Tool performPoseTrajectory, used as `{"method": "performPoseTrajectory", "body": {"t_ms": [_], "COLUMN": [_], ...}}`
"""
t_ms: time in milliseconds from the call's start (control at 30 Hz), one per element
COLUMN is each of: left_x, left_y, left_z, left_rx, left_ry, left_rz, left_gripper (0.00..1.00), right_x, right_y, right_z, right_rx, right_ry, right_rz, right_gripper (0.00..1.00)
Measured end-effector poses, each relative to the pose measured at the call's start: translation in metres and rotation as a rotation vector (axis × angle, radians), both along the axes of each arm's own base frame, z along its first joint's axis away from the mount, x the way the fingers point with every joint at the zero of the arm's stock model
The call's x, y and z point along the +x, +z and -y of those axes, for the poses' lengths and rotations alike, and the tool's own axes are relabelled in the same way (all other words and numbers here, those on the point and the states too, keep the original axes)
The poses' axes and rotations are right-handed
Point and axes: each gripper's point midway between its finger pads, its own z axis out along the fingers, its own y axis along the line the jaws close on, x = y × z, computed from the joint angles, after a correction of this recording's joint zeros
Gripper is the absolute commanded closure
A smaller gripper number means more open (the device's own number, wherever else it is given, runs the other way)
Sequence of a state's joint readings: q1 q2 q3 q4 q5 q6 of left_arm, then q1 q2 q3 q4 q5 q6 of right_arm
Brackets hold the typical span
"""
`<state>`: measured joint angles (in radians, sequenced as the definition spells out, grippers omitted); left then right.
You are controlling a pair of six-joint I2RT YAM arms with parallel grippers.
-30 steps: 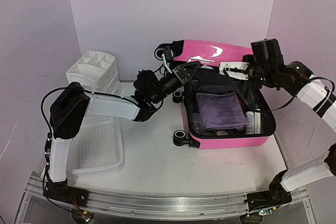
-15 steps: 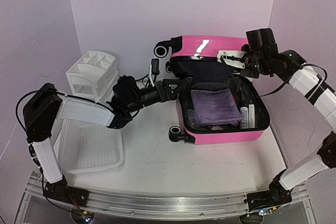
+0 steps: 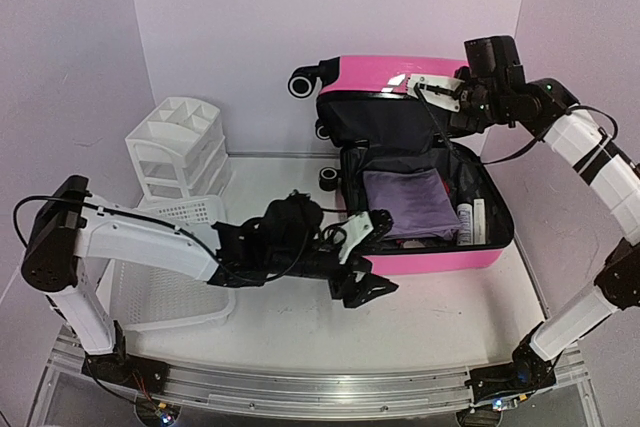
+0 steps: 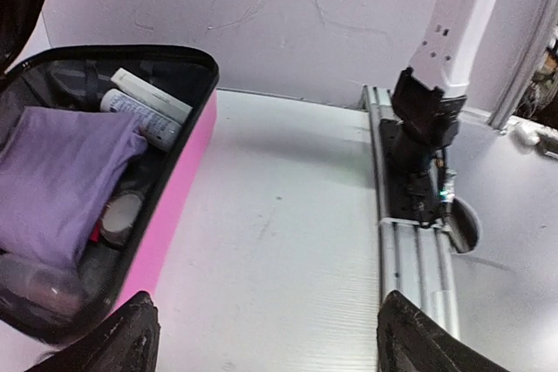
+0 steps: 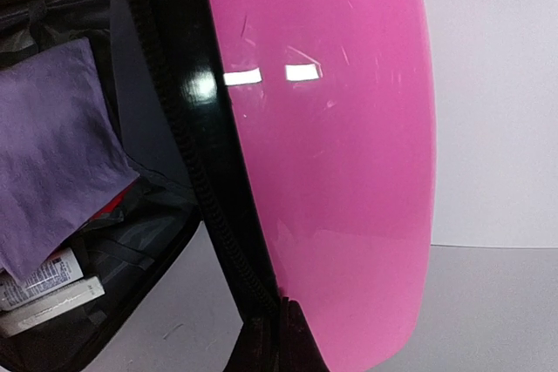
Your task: Open, take out, and arrange the luggage
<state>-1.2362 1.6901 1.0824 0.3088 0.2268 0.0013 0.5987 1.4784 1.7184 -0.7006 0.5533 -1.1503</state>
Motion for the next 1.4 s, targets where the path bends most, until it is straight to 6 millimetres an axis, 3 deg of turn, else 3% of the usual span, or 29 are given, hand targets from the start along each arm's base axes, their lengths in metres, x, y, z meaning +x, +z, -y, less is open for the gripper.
{"method": "performPoseTrajectory", "body": {"t_ms": [167, 300, 467, 633, 700, 933, 1033, 1100, 1167, 1267, 1400], "left_x": [0.038, 0.062, 0.082, 0.088, 0.092, 0.092, 0.097, 0.104, 0.097, 0.088, 0.071], "left_y": [0.011, 0.004, -0.043, -0.092, -0.103, -0.123, -0.119, -0.117, -0.120, -0.122, -0.123], "left_z": [0.053, 0.096, 0.131, 0.143, 0.148, 0.144, 0.131, 0.116, 0.099, 0.082, 0.056], "left_rx": [0.061, 0.118, 0.249, 0.370, 0.400, 0.463, 0.492, 0.507, 0.519, 0.522, 0.531], "left_ry": [0.021, 0.021, -0.005, -0.046, -0.053, -0.096, -0.078, -0.085, -0.140, -0.176, -0.213], "left_rz": [0.185, 0.282, 0.353, 0.371, 0.386, 0.422, 0.466, 0.480, 0.474, 0.472, 0.457], "left_gripper": [0.11, 0.11, 0.07, 0.06, 0.13, 0.73, 0.89, 0.96, 1.00, 1.00, 1.00], "right_x": [0.002, 0.001, 0.004, 0.003, 0.002, 0.001, 0.000, 0.000, 0.000, 0.001, 0.004], "right_y": [0.001, 0.006, 0.003, -0.001, -0.001, 0.002, -0.002, -0.004, -0.003, 0.002, 0.016], "right_z": [0.000, 0.001, 0.000, 0.001, 0.001, -0.001, -0.001, 0.000, 0.000, 0.000, -0.002], "right_rx": [0.016, 0.034, 0.046, 0.058, 0.065, 0.082, 0.080, 0.081, 0.088, 0.104, 0.134], "right_ry": [-0.008, -0.011, -0.019, -0.025, -0.025, -0.019, -0.022, -0.027, -0.031, -0.040, -0.052], "right_rz": [-0.010, -0.011, -0.026, -0.045, -0.053, -0.065, -0.081, -0.090, -0.092, -0.081, -0.050], "right_gripper": [0.99, 0.99, 0.99, 0.99, 0.99, 0.99, 0.98, 0.95, 0.91, 0.89, 0.78]}}
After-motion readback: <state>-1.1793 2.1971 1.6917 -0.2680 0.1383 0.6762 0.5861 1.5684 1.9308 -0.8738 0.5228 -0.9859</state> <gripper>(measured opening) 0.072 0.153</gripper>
